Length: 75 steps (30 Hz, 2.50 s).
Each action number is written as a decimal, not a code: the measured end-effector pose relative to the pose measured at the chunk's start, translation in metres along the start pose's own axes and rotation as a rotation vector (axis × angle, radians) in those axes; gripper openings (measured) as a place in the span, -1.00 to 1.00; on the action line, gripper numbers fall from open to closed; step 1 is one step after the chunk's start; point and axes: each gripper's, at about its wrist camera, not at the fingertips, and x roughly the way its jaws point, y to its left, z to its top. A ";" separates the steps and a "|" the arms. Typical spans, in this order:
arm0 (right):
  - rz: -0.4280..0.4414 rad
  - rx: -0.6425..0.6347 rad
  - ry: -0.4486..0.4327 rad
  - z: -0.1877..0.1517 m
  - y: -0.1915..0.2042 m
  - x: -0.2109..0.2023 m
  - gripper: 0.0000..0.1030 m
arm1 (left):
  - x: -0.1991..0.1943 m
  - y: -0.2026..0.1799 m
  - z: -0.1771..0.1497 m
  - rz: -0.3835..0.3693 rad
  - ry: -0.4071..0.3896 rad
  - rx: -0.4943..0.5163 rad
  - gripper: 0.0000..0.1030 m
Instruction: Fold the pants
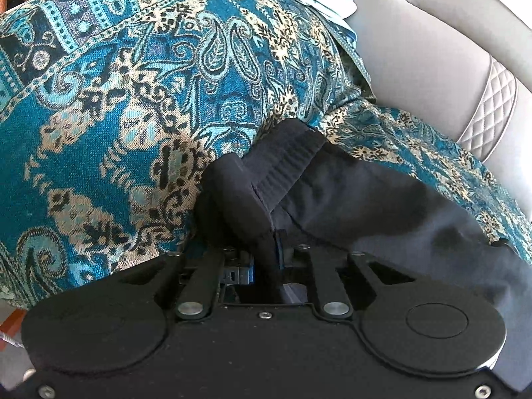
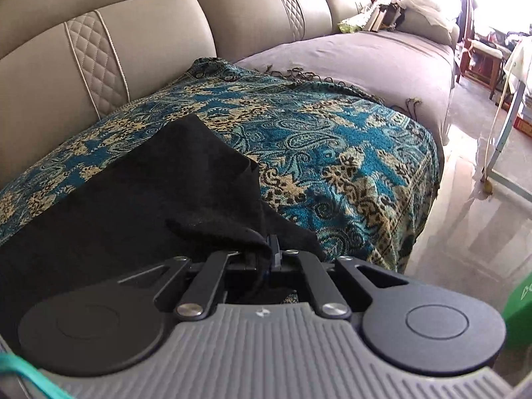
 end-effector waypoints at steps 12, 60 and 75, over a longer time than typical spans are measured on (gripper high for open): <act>-0.083 0.033 -0.034 0.014 -0.027 0.007 0.30 | 0.004 -0.014 -0.001 0.012 -0.002 0.056 -0.21; 0.861 -0.724 0.660 -0.116 0.497 -0.109 -0.53 | -0.054 -0.155 -0.157 -0.382 -0.192 0.642 0.70; 0.965 -0.645 0.132 -0.089 0.480 -0.147 -0.88 | -0.050 -0.151 -0.149 -0.391 -0.162 0.629 0.70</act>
